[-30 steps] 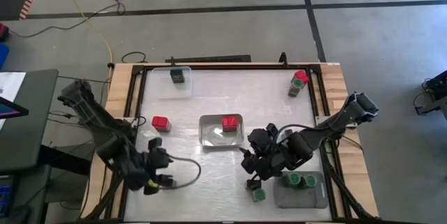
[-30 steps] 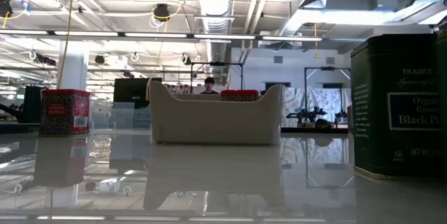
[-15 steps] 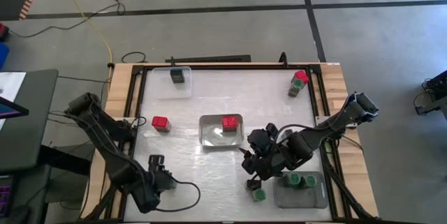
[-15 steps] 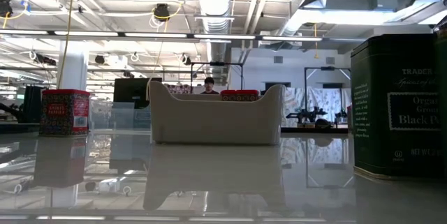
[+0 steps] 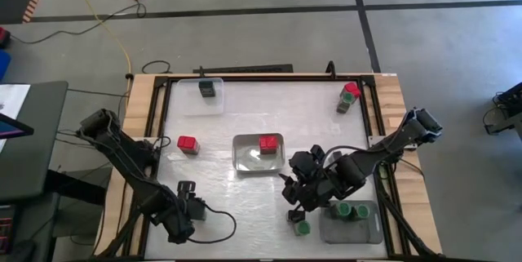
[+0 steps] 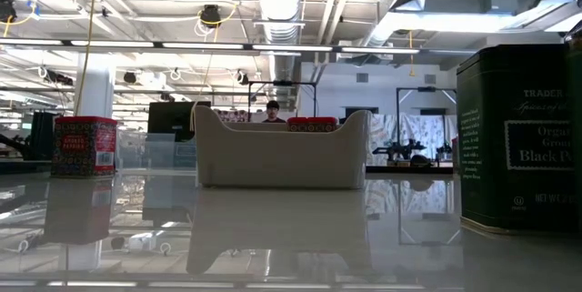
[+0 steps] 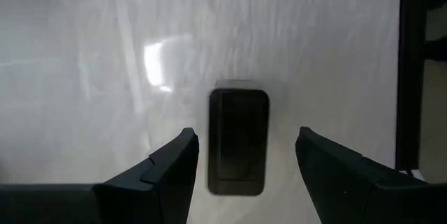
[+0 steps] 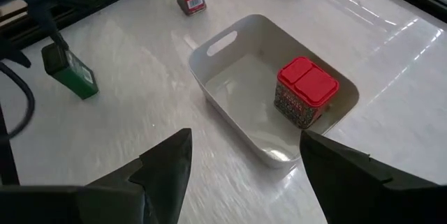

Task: Sort spices by type
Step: Put the bottom left black seasoning can into the transparent bin

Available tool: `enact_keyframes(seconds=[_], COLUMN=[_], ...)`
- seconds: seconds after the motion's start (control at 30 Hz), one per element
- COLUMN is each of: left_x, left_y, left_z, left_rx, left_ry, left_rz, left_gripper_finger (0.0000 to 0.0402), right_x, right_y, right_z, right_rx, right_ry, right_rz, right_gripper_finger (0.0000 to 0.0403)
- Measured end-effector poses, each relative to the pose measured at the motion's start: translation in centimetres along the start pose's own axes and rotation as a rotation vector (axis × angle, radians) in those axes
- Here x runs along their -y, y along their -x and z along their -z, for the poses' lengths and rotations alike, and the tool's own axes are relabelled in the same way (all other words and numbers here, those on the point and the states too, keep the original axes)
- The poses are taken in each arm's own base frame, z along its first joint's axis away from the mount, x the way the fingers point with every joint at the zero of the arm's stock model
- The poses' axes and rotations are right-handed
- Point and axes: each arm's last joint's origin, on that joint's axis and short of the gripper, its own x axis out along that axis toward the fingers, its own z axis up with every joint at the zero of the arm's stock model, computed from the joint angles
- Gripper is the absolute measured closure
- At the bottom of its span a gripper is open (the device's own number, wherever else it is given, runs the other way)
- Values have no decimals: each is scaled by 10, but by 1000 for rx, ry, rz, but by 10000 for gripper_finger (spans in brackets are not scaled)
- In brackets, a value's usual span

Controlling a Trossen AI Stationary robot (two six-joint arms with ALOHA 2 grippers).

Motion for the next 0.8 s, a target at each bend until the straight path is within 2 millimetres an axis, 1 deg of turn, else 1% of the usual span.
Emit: enact_keyframes(seconds=[0.1,0.3,0.53,0.8], left_x=[0,-2,-6,-9], left_y=[-3,-4,-15,-15], left_z=[0,2,6,5], left_rx=[13,-7,-7,-20], left_ry=[6,1,16,13], left_rz=[14,-11,-10,-25], left_gripper_finger=[173,173,173,173], right_x=[0,0,1,1], right_y=[0,0,0,0], right_z=[0,0,0,0], right_rx=[0,0,-3,-4], right_ry=[0,0,5,6], right_rz=[0,1,7,8], right_gripper_finger=[111,111,111,111])
